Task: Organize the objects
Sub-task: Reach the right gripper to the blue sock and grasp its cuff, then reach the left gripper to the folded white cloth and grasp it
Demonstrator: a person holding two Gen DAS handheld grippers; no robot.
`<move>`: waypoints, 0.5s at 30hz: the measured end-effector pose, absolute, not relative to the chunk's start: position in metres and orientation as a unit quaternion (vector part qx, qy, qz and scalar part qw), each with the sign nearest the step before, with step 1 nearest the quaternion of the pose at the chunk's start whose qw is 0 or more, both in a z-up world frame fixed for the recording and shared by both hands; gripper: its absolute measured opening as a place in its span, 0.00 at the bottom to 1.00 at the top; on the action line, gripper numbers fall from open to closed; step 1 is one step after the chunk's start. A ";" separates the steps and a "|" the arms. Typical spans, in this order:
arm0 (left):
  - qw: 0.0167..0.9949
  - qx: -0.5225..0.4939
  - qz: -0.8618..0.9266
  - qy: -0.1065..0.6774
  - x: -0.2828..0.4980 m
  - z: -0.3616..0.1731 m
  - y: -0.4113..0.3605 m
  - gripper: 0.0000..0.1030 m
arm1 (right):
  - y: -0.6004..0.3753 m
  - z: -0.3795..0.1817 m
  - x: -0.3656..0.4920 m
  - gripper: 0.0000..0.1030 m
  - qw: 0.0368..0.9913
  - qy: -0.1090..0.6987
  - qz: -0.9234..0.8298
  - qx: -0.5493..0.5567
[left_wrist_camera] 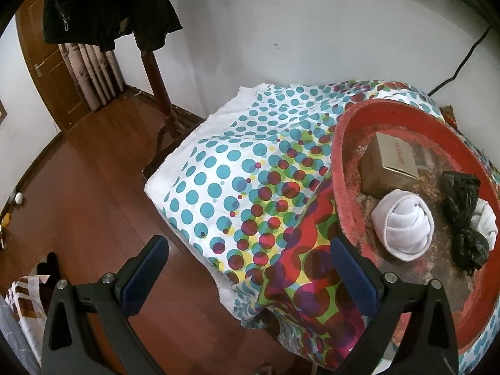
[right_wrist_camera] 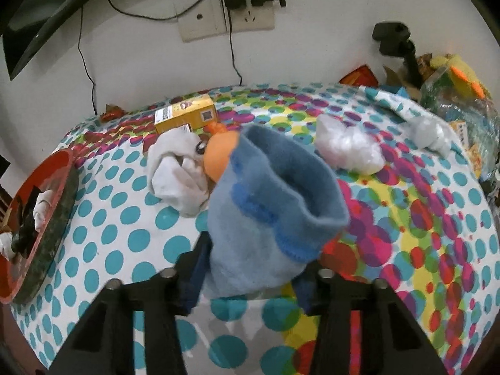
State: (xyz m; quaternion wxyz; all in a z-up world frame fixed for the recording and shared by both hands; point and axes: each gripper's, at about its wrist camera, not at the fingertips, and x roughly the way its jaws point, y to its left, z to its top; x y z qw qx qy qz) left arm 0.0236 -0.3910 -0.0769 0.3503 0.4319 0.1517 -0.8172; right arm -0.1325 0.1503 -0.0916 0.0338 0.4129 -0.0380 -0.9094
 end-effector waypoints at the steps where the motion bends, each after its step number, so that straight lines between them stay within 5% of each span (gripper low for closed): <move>1: 0.351 0.432 -0.817 0.150 0.024 -0.076 -0.391 1.00 | 0.152 -0.091 -0.131 0.30 0.039 -0.037 -0.910 0.411; 15: 0.358 0.425 -0.818 0.149 0.026 -0.072 -0.389 1.00 | 0.194 -0.078 -0.123 0.26 0.007 -0.006 -0.922 0.388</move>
